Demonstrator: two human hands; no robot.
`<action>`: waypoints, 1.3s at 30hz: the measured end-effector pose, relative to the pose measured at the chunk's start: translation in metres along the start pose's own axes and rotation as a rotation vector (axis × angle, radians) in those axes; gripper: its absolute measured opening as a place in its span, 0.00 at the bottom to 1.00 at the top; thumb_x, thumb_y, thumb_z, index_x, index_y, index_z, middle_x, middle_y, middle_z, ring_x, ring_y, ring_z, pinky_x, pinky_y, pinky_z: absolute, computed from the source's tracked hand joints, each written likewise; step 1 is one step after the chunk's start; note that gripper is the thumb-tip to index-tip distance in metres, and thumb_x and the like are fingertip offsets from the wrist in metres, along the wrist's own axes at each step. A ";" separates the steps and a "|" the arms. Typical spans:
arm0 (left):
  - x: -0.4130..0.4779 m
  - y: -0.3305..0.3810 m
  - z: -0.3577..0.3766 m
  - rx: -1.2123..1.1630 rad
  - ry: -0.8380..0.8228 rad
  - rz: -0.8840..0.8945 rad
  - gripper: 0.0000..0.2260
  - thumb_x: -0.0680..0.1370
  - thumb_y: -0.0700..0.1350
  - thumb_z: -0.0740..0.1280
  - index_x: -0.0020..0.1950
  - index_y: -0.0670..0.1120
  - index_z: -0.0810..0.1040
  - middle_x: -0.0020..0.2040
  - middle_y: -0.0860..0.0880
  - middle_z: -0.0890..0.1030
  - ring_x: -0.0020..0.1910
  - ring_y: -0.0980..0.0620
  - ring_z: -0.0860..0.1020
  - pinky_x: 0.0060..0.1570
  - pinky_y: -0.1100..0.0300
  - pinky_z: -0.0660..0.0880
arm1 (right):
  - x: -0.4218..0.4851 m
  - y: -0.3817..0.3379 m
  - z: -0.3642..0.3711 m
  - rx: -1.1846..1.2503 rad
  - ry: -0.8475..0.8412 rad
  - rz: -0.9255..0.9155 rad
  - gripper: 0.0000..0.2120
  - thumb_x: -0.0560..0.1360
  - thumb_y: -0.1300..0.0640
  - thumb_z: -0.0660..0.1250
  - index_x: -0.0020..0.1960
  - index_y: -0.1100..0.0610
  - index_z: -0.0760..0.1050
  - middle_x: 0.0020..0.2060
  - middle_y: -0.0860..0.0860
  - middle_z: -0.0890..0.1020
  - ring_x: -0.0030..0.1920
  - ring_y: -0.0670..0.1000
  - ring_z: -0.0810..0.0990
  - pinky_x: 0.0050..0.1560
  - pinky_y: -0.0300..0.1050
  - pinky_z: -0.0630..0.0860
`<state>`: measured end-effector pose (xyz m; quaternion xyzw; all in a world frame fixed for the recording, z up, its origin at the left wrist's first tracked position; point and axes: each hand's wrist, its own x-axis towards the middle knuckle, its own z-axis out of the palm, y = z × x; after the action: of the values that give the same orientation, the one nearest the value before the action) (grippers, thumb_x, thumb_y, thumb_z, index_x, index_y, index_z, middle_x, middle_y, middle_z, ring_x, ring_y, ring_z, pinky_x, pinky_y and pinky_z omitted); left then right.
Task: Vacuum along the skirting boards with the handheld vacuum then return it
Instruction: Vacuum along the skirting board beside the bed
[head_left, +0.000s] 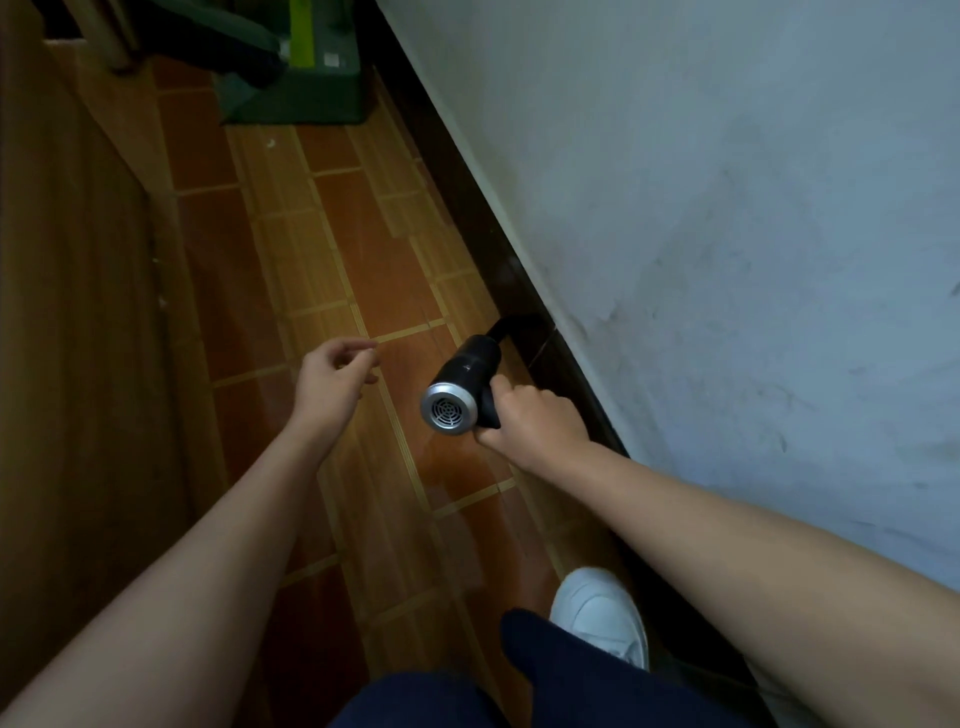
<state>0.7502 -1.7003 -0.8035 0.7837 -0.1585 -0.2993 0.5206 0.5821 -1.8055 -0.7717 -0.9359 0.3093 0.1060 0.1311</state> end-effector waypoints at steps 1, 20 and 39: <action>0.001 -0.001 0.002 0.001 0.007 -0.002 0.07 0.79 0.43 0.61 0.54 0.47 0.76 0.49 0.48 0.80 0.44 0.54 0.78 0.48 0.54 0.75 | 0.003 0.002 0.000 -0.007 0.004 -0.012 0.17 0.75 0.48 0.64 0.58 0.57 0.66 0.44 0.53 0.78 0.42 0.54 0.80 0.35 0.43 0.69; 0.031 -0.002 0.021 0.070 0.003 -0.019 0.08 0.80 0.43 0.60 0.57 0.46 0.75 0.52 0.46 0.79 0.49 0.49 0.78 0.51 0.54 0.74 | 0.017 0.017 0.012 0.054 0.014 -0.045 0.20 0.75 0.49 0.64 0.61 0.57 0.64 0.51 0.55 0.79 0.49 0.57 0.80 0.41 0.48 0.73; 0.021 0.010 0.036 0.045 -0.026 0.026 0.09 0.80 0.42 0.59 0.59 0.45 0.75 0.50 0.48 0.79 0.45 0.55 0.78 0.42 0.63 0.73 | -0.022 0.029 0.009 0.019 -0.028 -0.077 0.19 0.75 0.48 0.64 0.60 0.57 0.64 0.51 0.56 0.79 0.49 0.58 0.80 0.37 0.45 0.67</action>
<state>0.7441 -1.7416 -0.8106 0.7890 -0.1822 -0.2990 0.5048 0.5463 -1.8127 -0.7789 -0.9442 0.2724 0.1109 0.1484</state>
